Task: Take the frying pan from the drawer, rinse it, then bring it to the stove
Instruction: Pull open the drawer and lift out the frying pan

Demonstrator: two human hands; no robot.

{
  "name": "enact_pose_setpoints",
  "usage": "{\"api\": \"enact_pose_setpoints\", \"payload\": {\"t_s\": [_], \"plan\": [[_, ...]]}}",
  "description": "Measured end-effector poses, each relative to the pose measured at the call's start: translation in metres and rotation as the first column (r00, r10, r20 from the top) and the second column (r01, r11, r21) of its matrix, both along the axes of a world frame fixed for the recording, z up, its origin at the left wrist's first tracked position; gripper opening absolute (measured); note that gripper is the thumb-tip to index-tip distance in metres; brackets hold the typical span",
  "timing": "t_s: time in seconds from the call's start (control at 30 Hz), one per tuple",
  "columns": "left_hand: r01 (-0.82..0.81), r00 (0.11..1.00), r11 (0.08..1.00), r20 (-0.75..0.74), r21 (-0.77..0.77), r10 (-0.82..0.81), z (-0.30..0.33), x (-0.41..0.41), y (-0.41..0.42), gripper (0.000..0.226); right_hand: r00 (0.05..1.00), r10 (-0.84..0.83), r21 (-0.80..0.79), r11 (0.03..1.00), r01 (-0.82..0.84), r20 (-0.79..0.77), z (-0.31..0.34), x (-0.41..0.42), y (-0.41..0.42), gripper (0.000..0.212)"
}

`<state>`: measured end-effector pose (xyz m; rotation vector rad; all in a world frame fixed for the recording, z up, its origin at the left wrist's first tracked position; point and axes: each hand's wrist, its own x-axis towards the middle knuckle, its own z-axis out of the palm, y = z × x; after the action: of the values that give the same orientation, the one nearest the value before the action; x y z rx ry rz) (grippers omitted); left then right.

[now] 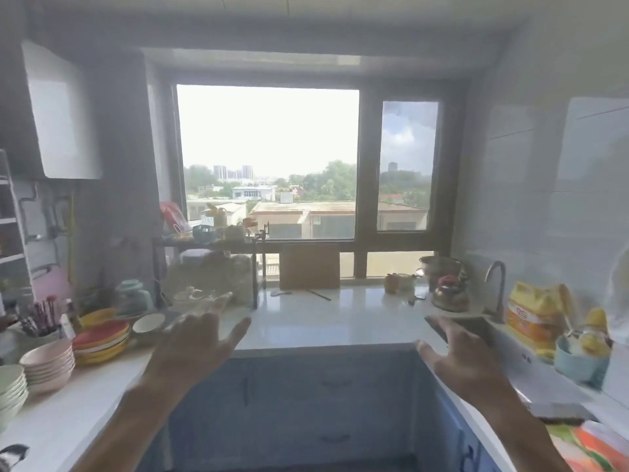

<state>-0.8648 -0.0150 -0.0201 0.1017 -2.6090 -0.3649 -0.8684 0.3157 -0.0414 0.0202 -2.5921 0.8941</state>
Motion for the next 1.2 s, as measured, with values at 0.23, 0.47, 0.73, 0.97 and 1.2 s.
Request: {"api": "enact_pose_setpoints", "payload": {"t_s": [0.23, 0.47, 0.73, 0.97, 1.2], "plan": [[0.097, 0.994, 0.994, 0.05, 0.059, -0.1, -0.042, -0.197, 0.005, 0.059, 0.993, 0.009, -0.034, 0.999, -0.005, 0.12, -0.043, -0.193, 0.003, 0.045], [0.273, 0.927, 0.952, 0.224, 0.142, -0.299, -0.158, -0.41, 0.0, 0.044, 0.922, 0.203, -0.346, 0.935, -0.082, 0.33, -0.137, -0.402, -0.008, 0.049], [0.149, 0.63, 0.888, 0.65, 0.435, -0.424, -0.38, -0.564, 0.054, 0.026, 0.605, 0.332, -0.431, 0.902, 0.021, 0.724, -0.358, -0.539, -0.001, 0.016], [0.069, 0.592, 0.88, 0.691, 0.47, -0.415, -0.596, -0.707, 0.114, 0.048, 0.627, 0.351, -0.358, 0.926, -0.121, 0.695, -0.575, -0.699, -0.004, 0.025], [0.061, 0.682, 0.944, 0.678, 0.324, -0.276, -0.692, -0.762, 0.14, 0.038, 0.606, 0.365, -0.068, 0.888, -0.456, 0.707, -0.684, -0.782, -0.015, 0.037]]}}
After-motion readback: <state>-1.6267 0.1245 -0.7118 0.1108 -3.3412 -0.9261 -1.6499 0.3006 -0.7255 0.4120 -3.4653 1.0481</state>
